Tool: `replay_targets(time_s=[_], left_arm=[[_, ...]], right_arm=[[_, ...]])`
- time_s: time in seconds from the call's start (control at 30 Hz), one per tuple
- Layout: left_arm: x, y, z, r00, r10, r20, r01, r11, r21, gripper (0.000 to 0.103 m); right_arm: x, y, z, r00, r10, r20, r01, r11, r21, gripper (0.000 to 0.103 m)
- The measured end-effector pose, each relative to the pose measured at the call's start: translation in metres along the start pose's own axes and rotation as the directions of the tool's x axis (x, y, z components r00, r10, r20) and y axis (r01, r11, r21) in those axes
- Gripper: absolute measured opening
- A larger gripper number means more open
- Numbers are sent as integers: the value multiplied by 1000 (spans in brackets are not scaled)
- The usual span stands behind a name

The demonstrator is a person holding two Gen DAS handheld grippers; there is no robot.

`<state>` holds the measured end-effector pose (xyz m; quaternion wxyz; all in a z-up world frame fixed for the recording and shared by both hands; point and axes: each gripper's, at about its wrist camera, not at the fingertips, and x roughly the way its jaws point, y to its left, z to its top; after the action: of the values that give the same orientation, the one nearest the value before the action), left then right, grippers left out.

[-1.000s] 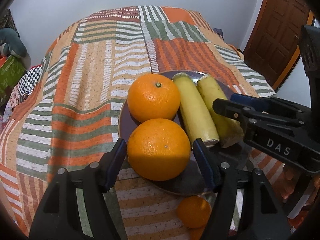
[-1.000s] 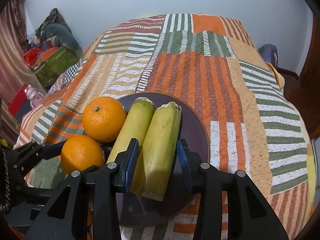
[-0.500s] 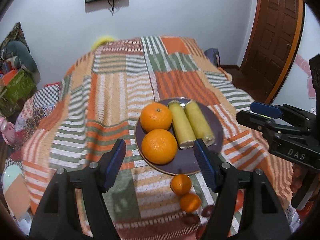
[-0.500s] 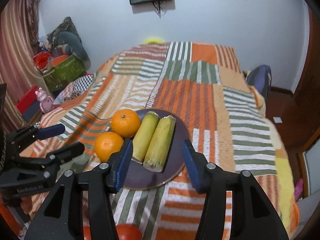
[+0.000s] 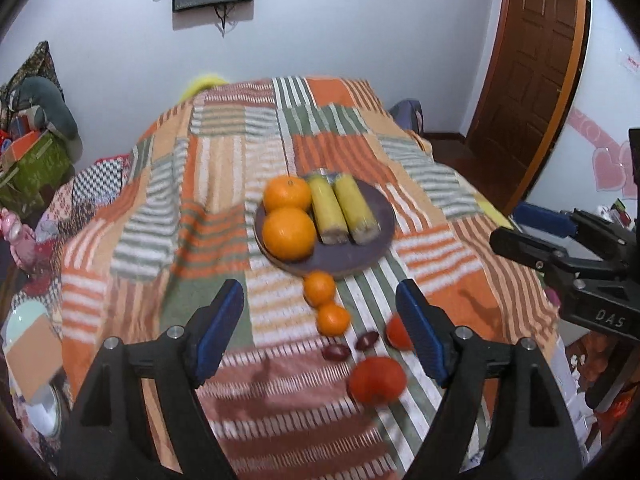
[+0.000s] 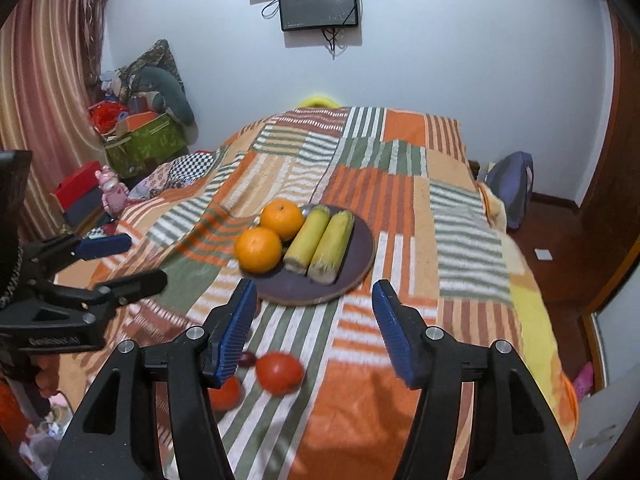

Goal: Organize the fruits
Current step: 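Open both tools and withdraw them from the plate toward the tomatoes, then grasp a red tomato with the left tool while the right tool grasps another tomato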

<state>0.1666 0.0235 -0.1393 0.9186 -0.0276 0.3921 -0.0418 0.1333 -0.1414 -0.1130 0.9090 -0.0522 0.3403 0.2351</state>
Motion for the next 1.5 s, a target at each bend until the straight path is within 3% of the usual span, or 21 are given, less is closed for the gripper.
replay_targets(time_s=[0.53,0.7,0.83,0.97,1.5], left_arm=[[57,-36,-67,982,-35,-184,35,999,-5,78],[67,-39,-72,977,-57,-203,57,998,-10,64],[71,-36,-73,973,-100,-210,94,995,-36,51],[67,-30,-71,970,-120,-210,111,992,-53,51],[48,16,-55,987,-77,-144,64,994,-93,51]], right_arm=[[0,4,-59,996,10,-88,-10,1000,-2,57],[7,4,-69,992,18,-124,-18,1000,-4,57],[14,5,-73,989,30,-144,-30,1000,2,57],[23,8,-73,986,40,-163,-40,999,4,57],[81,19,-72,961,77,-266,-78,997,6,57]])
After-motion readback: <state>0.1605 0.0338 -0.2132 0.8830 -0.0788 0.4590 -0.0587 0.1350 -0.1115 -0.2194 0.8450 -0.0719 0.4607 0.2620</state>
